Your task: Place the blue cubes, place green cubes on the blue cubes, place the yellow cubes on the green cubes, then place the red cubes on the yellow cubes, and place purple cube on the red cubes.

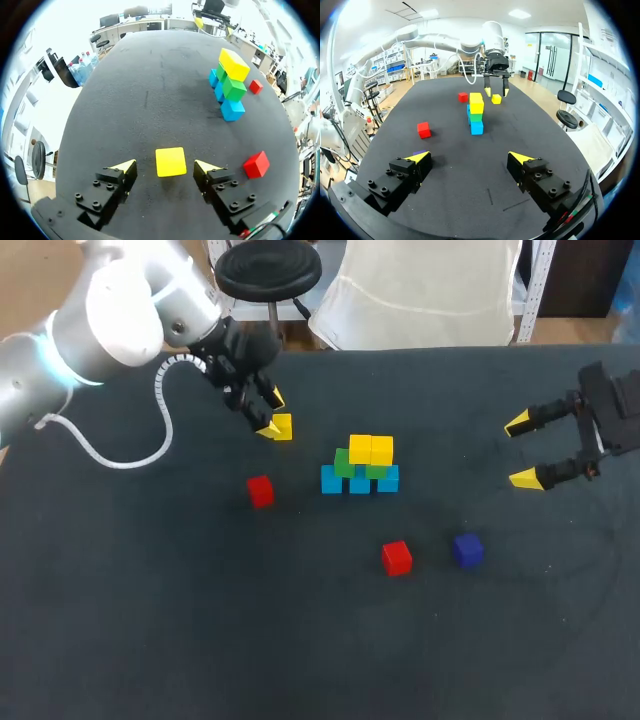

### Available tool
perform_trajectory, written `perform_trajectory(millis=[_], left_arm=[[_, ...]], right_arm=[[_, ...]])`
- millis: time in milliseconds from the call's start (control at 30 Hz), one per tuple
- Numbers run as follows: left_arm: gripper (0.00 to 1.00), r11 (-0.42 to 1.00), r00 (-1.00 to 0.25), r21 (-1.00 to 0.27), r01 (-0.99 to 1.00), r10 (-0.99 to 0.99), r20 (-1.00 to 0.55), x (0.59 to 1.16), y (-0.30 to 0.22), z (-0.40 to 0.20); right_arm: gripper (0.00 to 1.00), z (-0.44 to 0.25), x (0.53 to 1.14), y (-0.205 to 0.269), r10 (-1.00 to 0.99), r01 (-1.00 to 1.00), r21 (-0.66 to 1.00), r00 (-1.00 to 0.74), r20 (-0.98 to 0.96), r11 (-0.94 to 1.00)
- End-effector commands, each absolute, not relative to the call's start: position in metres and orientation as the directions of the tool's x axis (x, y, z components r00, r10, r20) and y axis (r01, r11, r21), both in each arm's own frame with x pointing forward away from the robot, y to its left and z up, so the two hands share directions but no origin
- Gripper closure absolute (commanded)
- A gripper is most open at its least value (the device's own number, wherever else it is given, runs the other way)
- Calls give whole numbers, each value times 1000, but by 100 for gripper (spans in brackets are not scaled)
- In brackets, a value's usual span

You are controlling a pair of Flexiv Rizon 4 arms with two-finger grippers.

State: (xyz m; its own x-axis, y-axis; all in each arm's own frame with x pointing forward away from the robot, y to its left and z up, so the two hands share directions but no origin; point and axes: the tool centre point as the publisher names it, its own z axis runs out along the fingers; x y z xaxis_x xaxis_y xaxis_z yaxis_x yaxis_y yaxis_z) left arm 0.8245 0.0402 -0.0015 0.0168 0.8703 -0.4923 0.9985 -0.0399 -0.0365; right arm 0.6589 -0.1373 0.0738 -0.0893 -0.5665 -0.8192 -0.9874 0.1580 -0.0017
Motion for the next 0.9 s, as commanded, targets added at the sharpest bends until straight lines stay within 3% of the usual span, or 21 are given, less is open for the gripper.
perform_trajectory(millis=[33, 133, 233, 267, 367, 433, 900], left_arm=[[36, -15, 6, -15, 1000, 863, -506, 815, 44, -3], [43, -3, -5, -15, 1000, 858, -514, 815, 43, -3], [61, 2, -10, -16, 1000, 856, -517, 813, 42, -4], [73, 2, -11, -17, 1000, 855, -518, 813, 42, -4], [82, 2, -10, -16, 1000, 853, -521, 812, 41, -4], [100, 2, -9, -15, 1000, 853, -522, 811, 40, -3], [100, -36, 43, 23, 999, 837, -545, 780, 40, 52]], right_arm=[[0, 73, 660, -137, -565, -988, -1, -88, -821, 156], [0, 73, 660, -137, -565, -988, -1, -88, -821, 156], [0, 73, 660, -137, -565, -988, -1, -88, -821, 156], [0, 73, 660, -137, -565, -988, -1, -88, -821, 156], [0, 73, 660, -137, -565, -988, -1, -88, -821, 156], [0, 73, 660, -137, -565, -988, -1, -88, -821, 156], [0, 73, 660, -137, -565, -988, -1, -88, -821, 156]])
